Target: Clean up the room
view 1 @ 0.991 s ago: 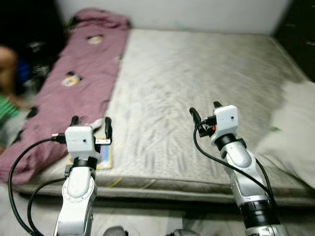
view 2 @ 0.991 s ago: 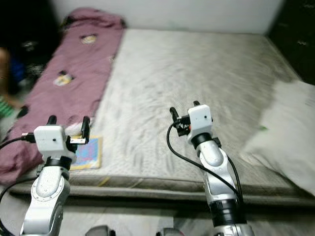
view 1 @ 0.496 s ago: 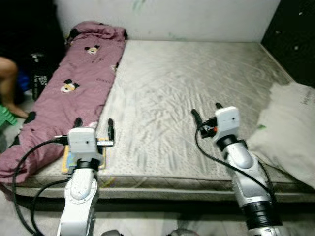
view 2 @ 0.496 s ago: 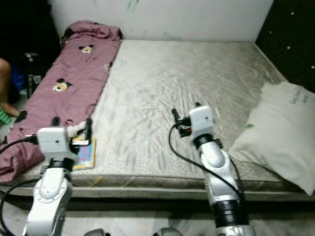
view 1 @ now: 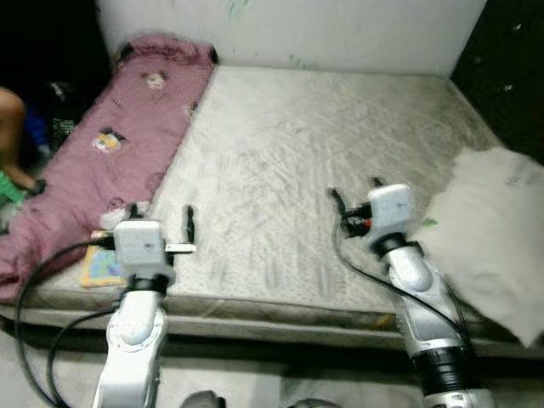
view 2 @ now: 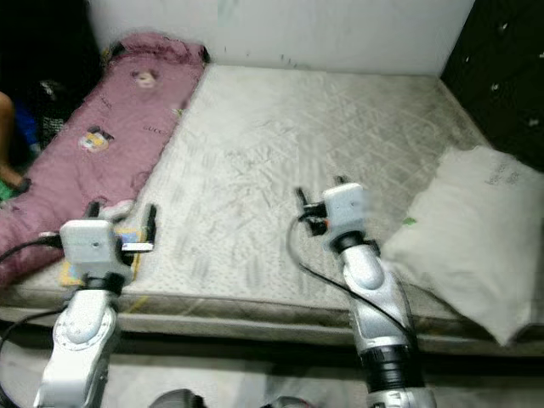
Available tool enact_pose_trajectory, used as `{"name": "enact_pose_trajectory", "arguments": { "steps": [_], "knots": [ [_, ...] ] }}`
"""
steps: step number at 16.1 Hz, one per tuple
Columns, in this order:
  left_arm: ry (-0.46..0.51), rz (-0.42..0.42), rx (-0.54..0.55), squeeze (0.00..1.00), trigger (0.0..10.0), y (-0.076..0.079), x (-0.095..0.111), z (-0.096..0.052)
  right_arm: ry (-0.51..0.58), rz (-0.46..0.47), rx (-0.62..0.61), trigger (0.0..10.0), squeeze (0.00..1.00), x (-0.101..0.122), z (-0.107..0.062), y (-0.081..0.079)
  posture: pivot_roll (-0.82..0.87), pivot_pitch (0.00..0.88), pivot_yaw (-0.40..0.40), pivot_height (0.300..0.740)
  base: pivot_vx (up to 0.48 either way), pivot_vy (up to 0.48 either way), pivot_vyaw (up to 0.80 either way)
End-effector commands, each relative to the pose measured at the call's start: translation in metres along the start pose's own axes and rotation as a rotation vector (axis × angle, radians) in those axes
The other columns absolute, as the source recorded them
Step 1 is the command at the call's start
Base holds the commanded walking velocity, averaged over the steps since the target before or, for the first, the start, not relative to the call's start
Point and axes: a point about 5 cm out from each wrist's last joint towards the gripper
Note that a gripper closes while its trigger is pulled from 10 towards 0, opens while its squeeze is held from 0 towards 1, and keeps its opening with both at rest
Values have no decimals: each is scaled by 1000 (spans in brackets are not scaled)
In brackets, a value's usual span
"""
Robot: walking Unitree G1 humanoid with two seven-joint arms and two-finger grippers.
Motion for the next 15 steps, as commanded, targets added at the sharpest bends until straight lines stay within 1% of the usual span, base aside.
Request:
{"name": "enact_pose_trajectory", "arguments": {
  "steps": [1,4,7,9,15],
  "knots": [
    [3,0,-7,0,10000,3,1,2,-10,-12,-19,10000,0,-2,-2,7,-72,14,-9,740,0,-274,0],
    [3,-1,-7,0,10000,3,1,2,-10,-14,-18,10000,0,-2,-2,6,-72,14,-9,740,0,-275,0],
    [3,-3,-7,0,10000,3,1,2,0,-38,-5,10000,0,-1,-2,5,-72,13,-12,740,0,-274,0],
    [2,-3,-6,0,10000,3,1,2,-2,-32,-7,10000,0,-1,-2,5,-72,13,-12,740,0,-274,438],
    [1,0,-4,0,10000,3,1,2,-3,-26,-5,10000,0,-2,-2,5,-71,13,-13,740,0,-277,0]
  ]
}}
Point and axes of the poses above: a point about 5 cm out from each wrist's last joint towards the gripper, its own z axis pointing out of the wrist towards the gripper, its own x axis along the axis of the wrist's last joint, y = z × x
